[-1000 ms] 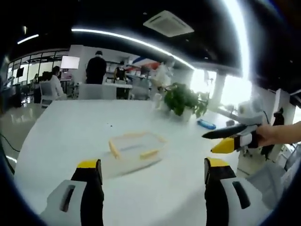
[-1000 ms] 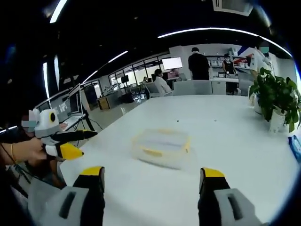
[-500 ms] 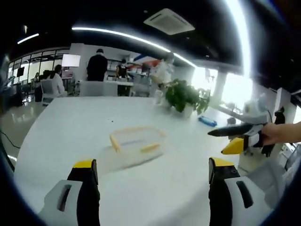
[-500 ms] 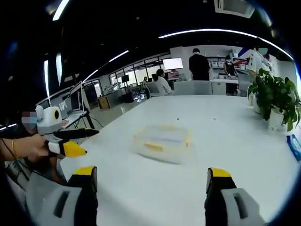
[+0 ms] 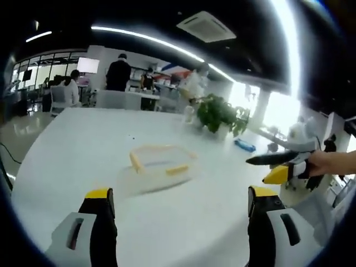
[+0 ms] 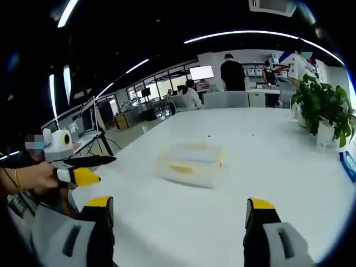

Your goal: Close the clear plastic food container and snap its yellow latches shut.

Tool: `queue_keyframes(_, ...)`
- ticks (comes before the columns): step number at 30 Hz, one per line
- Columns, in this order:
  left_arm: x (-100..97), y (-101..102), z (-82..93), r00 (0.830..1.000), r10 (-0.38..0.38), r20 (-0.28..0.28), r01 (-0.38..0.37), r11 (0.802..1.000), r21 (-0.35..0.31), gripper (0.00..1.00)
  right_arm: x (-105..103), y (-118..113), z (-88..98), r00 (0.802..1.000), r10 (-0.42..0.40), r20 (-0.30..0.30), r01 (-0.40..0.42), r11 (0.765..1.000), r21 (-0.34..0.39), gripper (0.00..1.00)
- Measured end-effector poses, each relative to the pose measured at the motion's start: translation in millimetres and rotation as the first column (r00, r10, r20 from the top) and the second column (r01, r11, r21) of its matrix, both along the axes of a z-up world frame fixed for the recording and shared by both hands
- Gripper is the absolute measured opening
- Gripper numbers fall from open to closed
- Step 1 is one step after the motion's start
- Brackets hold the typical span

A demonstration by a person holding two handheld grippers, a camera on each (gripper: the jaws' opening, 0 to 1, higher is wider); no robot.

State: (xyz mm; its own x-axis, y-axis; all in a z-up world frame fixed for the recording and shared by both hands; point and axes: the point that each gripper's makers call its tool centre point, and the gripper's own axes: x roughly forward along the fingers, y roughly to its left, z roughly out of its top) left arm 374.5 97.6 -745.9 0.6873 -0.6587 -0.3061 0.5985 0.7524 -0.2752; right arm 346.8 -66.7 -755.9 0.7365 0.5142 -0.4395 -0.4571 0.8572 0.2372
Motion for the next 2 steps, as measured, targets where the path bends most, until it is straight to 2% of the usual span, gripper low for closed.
queue_keyframes(2, -1.1, 1.8, -2.5, 1.0, 0.001, -0.005, -0.001, 1.0, 0.0, 0.99, -0.5, -0.4, -0.4, 1.0, 0.002, 0.001, -0.002, 1.0, 0.0, 0.99)
